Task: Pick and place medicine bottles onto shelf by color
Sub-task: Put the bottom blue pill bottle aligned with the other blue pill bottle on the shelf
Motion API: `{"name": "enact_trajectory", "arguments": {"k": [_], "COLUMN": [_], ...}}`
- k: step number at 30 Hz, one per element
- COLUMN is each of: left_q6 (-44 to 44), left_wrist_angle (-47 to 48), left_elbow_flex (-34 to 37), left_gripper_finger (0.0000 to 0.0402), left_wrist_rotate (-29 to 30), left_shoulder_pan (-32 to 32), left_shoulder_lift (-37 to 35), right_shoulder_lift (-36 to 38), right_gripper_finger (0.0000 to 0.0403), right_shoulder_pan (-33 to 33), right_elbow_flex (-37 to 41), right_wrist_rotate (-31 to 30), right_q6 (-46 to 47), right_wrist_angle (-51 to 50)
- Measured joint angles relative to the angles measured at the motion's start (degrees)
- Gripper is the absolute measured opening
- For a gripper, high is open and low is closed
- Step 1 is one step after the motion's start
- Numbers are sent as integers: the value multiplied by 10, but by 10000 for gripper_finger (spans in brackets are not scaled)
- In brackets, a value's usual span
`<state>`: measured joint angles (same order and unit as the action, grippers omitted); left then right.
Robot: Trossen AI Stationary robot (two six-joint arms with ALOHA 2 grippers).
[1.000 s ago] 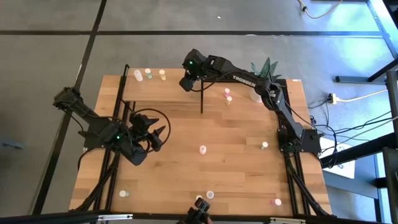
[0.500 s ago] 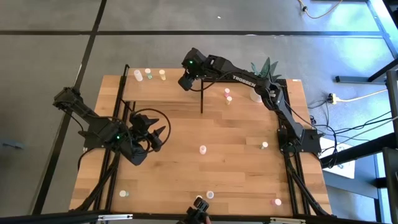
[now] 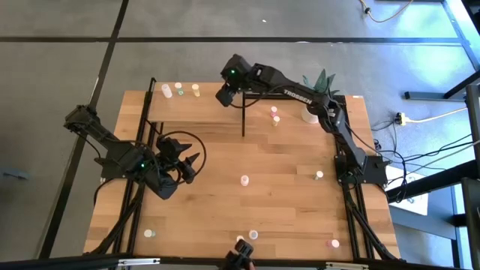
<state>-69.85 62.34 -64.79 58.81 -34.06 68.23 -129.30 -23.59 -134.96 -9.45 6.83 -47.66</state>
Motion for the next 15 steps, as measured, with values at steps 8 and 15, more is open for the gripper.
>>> {"name": "enact_trajectory", "arguments": {"k": [8, 15], "left_q6": [0, -1], "left_wrist_angle": [4, 37], "left_elbow_flex": [0, 0], "left_gripper_finger": [202, 201], "left_wrist_rotate": [-7, -93], "left_shoulder_pan": [-1, -18], "left_shoulder_lift": [0, 0], "right_shoulder_lift": [33, 96], "right_gripper_finger": [154, 154], "right_shoulder_pan": [8, 66], "right_elbow_flex": [0, -1], "right_wrist_rotate": [1, 5], "right_q6": [-3, -107], "right_wrist_angle": [-15, -24]}}
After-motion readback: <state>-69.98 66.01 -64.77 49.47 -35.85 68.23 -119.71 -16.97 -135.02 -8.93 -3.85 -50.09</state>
